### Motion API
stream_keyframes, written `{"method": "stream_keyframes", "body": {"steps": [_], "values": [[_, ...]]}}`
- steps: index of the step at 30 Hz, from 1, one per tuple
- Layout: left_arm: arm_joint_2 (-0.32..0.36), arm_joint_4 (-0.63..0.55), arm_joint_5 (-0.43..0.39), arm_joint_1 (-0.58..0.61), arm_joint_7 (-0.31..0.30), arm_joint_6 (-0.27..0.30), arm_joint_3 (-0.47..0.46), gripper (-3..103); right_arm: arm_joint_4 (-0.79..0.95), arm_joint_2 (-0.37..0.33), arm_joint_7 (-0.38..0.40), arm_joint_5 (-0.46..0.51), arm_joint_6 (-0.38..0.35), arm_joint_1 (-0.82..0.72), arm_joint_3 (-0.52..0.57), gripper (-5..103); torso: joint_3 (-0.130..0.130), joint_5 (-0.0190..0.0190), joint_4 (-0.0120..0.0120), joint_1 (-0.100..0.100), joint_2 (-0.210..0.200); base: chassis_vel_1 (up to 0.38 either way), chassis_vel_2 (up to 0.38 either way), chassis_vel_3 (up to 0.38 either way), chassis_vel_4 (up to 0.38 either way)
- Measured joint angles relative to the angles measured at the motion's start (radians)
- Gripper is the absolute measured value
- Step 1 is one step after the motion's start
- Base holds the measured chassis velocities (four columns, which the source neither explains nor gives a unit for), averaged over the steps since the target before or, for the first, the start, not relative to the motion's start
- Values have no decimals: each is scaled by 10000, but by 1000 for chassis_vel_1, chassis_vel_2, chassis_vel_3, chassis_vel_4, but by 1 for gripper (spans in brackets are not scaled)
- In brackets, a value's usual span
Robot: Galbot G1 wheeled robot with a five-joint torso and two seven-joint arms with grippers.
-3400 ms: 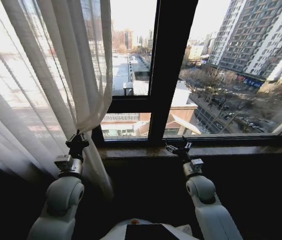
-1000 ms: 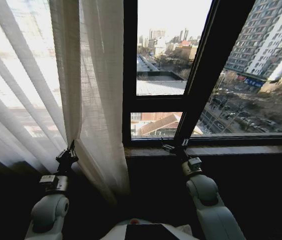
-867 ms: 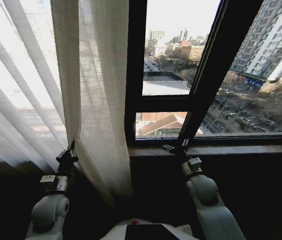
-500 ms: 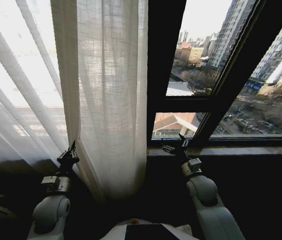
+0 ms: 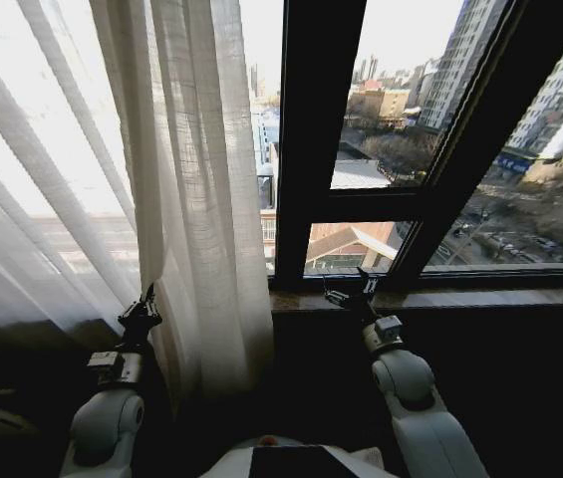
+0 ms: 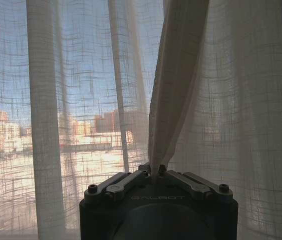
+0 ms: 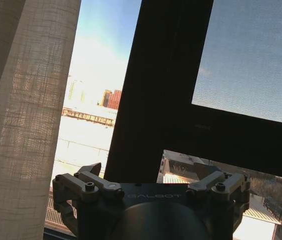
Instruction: Open the curtains by pulling them apart, changing their state from closed to fully open.
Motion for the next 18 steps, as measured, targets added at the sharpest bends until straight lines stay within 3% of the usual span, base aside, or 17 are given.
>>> {"method": "stream_keyframes", "body": {"steps": [12, 18], "values": [[-16, 29, 23, -29, 6, -98, 42, 0, -22, 14, 8, 13, 84, -11, 30, 100, 0, 0, -1, 0, 0, 253, 273, -264, -255], [-15, 61, 21, 17, 6, -194, 15, 0, 45, 28, -83, 494, 209, -10, -49, 100, -1, -5, 2, 1, 0, 278, 288, -272, -281]]}}
